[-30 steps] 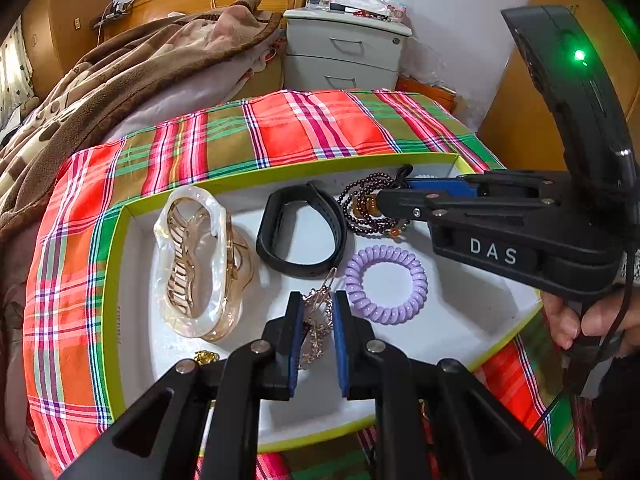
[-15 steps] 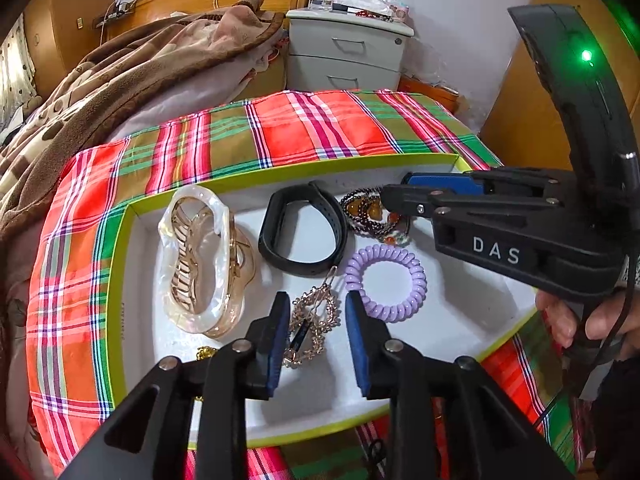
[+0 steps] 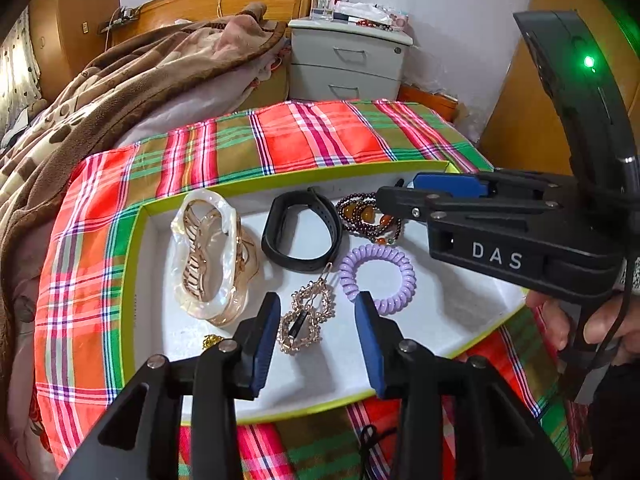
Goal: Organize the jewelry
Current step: 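Grasp the black hair tie with teal bead with the left tool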
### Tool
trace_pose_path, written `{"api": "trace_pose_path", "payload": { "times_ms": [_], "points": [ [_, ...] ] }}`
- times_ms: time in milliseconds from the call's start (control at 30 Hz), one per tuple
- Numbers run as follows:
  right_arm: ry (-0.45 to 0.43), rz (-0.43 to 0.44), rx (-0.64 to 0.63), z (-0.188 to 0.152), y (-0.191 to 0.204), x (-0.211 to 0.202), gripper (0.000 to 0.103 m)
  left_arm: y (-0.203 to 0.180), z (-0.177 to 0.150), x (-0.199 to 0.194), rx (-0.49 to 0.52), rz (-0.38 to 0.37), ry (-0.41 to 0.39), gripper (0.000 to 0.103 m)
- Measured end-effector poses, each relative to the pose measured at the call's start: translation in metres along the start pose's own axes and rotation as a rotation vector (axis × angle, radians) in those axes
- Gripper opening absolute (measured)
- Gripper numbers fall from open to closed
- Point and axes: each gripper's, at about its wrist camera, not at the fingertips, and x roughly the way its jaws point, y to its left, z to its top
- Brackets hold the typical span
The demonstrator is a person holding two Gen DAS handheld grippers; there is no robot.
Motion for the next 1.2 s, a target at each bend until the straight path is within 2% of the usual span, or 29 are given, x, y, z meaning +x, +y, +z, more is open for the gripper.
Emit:
{"api": "trace_pose_path", "payload": {
  "times_ms": [167, 300, 467, 533, 700, 1000, 1200],
  "points": [
    [-0.033, 0.004, 0.012, -0.008, 0.003, -0.015, 0.041, -0.002, -0.006, -0.015, -0.008, 0.0, -0.027, 0.046],
    [-0.071, 0.011, 0.025, -0.016, 0.007, -0.032, 0.042, -0.002, -0.015, -0.029, -0.016, 0.0, -0.05, 0.046],
    [-0.124, 0.016, 0.035, -0.034, 0.014, -0.056, 0.044, 0.001, -0.032, -0.052, -0.053, -0.047, -0.088, 0.047],
    [-0.142, 0.019, 0.036, -0.042, 0.016, -0.066, 0.048, 0.004, -0.04, -0.06, -0.067, -0.067, -0.095, 0.047],
    [-0.174, 0.01, 0.042, -0.062, 0.02, -0.085, 0.048, 0.002, -0.062, -0.07, -0.066, -0.058, -0.105, 0.048],
    [-0.166, -0.005, 0.083, -0.101, 0.013, -0.099, 0.048, -0.024, -0.091, -0.075, 0.055, -0.089, -0.093, 0.048],
    [-0.169, -0.023, 0.124, -0.122, 0.002, -0.108, 0.048, -0.057, -0.101, -0.07, 0.208, -0.076, -0.076, 0.048]
  ]
}}
